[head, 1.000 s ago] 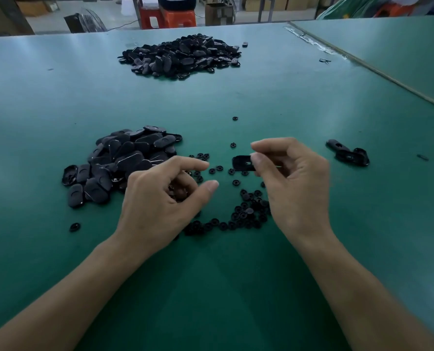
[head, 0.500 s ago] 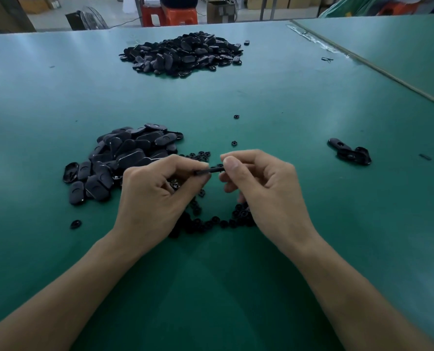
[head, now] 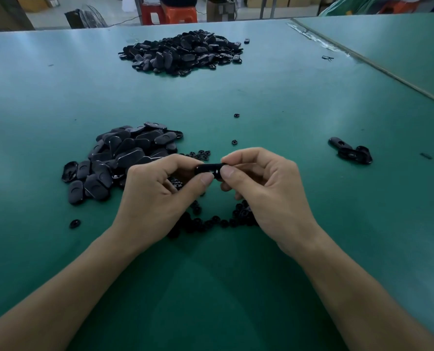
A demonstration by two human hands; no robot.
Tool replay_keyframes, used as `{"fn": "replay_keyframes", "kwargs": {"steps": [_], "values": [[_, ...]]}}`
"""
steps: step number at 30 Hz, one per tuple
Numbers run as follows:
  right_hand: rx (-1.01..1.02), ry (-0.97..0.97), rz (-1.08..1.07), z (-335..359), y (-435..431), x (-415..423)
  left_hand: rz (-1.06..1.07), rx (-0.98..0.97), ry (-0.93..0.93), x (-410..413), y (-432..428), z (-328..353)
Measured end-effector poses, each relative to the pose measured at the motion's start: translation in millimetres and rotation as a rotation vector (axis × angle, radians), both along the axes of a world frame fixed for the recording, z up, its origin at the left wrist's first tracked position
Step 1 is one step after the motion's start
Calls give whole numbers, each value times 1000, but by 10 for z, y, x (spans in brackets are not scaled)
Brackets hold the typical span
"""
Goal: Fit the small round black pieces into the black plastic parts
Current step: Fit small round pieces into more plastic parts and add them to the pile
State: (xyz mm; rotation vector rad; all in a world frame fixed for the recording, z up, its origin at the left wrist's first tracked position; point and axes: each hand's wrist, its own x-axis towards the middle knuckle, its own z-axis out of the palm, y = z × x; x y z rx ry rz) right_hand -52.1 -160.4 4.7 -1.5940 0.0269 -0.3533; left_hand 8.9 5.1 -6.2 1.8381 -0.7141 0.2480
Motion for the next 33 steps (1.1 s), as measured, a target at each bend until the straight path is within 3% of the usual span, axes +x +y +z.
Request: {"fn": "replay_keyframes", "kwargs": {"steps": [11,18,25,33], "values": [[-61,16,38,-23,59,-17,4,-84,86,-4,-7,28],[-376,6,-68,-83,37,-32,12,-89,102,32,-5,-34],[-1015,88,-46,-96,60,-17,10,-195,134,90,-12,-55],[-1087,96,-36,-71,122,37,46,-89,72,129,12,-82]]}}
